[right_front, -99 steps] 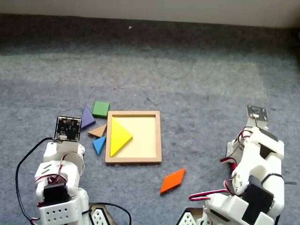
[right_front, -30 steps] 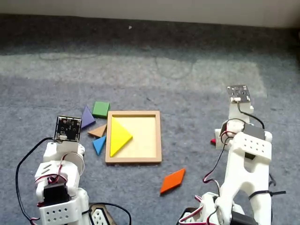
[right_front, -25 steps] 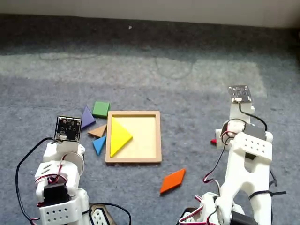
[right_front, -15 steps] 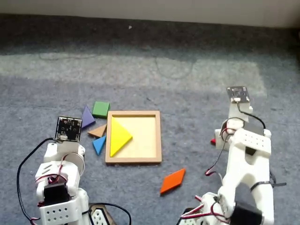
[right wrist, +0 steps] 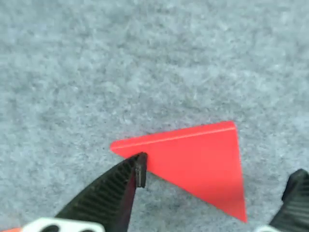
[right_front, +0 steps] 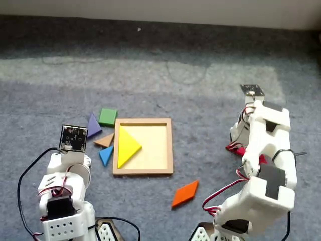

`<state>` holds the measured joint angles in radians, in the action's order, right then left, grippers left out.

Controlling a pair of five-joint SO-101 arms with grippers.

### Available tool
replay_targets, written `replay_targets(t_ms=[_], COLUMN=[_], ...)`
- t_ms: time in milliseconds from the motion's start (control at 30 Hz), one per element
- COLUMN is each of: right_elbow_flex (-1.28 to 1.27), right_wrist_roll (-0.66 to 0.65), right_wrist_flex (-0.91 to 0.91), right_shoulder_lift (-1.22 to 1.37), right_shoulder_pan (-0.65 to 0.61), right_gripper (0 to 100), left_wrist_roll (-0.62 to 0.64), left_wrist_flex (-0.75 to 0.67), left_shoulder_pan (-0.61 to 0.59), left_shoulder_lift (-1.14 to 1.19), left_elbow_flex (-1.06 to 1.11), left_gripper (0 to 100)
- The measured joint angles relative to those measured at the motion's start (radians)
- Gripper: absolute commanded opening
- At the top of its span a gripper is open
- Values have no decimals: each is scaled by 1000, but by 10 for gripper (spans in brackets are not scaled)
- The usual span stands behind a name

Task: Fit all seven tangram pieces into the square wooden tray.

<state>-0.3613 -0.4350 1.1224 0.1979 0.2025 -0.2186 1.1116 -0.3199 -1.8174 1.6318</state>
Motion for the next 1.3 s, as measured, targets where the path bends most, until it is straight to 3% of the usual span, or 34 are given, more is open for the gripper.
replay_targets(t_ms=[633, 1033, 1300], right_elbow_flex=[15, -3, -3], right_wrist_roll=[2, 5, 6], right_wrist_flex=[164, 117, 109], right_shoulder_lift=[71, 51, 51], right_shoulder_pan=[-61, -55, -74], right_gripper=[409, 108, 48], left_wrist_roll=[0, 0, 0], left_wrist_flex=[0, 0, 0], left_shoulder_pan=[0, 0, 0], left_shoulder_lift=[0, 0, 0], left_elbow_flex=[0, 0, 0], left_gripper=[8, 8, 8])
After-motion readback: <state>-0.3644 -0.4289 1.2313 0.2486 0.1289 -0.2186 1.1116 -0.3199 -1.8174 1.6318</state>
